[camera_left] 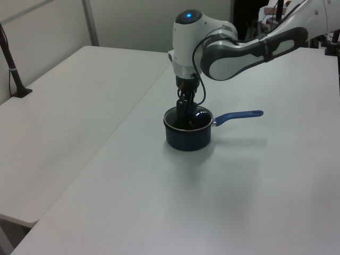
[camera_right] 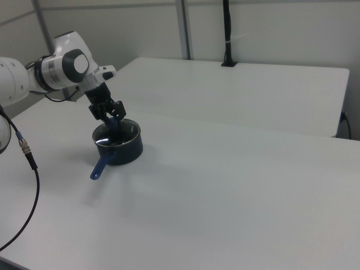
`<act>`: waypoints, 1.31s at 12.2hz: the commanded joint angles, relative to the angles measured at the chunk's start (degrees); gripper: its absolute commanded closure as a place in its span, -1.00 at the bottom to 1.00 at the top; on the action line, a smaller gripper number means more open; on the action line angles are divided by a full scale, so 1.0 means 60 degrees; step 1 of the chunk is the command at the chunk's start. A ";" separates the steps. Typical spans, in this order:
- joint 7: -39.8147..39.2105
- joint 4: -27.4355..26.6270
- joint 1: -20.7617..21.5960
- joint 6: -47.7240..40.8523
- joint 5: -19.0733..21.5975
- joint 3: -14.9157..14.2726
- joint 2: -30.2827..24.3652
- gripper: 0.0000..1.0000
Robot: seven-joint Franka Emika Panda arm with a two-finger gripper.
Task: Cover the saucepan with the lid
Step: 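Lower the lid onto the saucepan rim and settle it, then open the gripper and raise it away from the lid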
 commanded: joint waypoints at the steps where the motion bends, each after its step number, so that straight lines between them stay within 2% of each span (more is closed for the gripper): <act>1: -0.0391 0.0093 0.0078 0.0015 -0.0413 -0.0169 0.0059 -0.08; 4: -0.0523 0.0093 0.0034 0.0015 -0.0503 -0.0169 0.0059 -0.08; 5: -0.0451 0.0078 0.0048 0.0030 -0.0489 -0.0169 0.0059 -0.19; 6: -0.0349 0.0064 0.0048 0.0015 -0.0459 -0.0169 0.0059 -0.52; 7: -0.0174 0.0049 0.0063 0.0030 -0.0503 -0.0169 0.0059 -1.00; 10: 0.0032 0.0049 0.0019 0.0001 -0.0314 -0.0154 -0.0392 -1.00; 11: 0.0222 -0.0024 -0.0054 -0.0043 0.0108 -0.0154 -0.0801 -1.00; 14: 0.0224 -0.1002 -0.0580 -0.0408 0.1004 -0.0096 -0.2279 -1.00; 16: 0.0252 -0.2069 -0.1471 -0.1008 0.1064 0.0123 -0.3596 -1.00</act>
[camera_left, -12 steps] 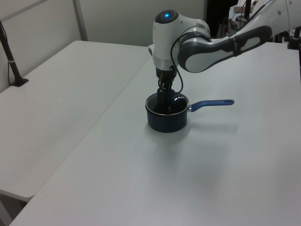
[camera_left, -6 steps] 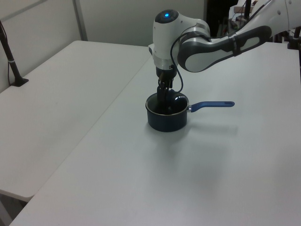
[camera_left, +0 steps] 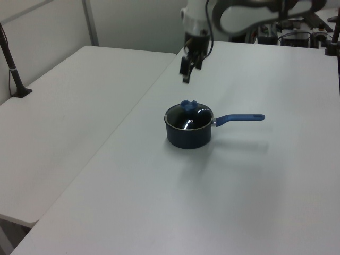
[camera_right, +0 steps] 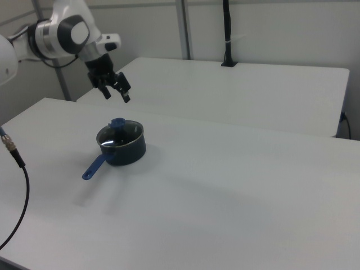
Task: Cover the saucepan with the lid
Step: 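Open the gripper and raise it away from the lid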
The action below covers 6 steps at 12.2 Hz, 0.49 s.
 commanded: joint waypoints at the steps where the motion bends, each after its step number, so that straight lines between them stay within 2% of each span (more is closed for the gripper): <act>1: 0.0089 -0.2502 -0.1147 -0.0445 0.0120 0.0484 -0.2484 -1.00; 3: -0.0610 -0.3443 -0.2230 -0.0561 0.0104 0.0894 -0.3600 -1.00; 6: -0.0878 -0.3739 -0.2965 -0.1090 0.0104 0.0941 -0.4043 -1.00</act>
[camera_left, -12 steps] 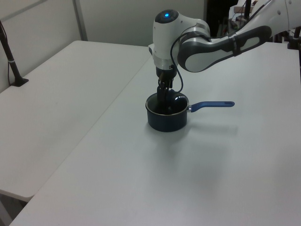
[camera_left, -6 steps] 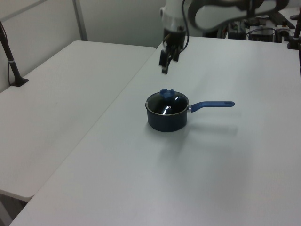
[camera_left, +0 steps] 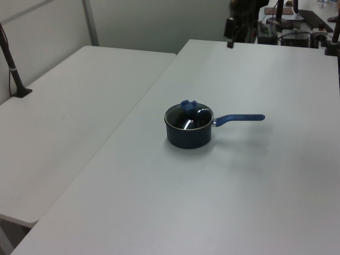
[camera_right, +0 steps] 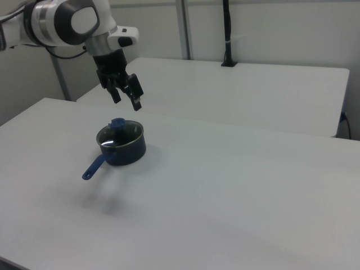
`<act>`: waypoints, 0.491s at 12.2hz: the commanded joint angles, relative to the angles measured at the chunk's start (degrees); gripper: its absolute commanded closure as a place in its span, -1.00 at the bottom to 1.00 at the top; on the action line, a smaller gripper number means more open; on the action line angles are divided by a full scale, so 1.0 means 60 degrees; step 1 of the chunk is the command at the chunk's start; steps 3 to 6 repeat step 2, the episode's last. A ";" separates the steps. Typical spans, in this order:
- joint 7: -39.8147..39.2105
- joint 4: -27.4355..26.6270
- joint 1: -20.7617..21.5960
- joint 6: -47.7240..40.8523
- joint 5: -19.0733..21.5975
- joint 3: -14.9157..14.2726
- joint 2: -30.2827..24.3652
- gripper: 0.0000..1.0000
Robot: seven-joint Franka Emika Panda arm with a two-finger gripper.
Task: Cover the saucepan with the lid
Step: 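Open the gripper and raise it away from the lid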
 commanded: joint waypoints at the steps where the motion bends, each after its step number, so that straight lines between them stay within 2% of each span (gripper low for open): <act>1: -0.0224 -0.0749 -0.0524 -0.0088 0.0022 0.0209 -0.0600 -1.00; 6: -0.0239 -0.0706 -0.0539 -0.0088 0.0022 0.0151 -0.0556 -1.00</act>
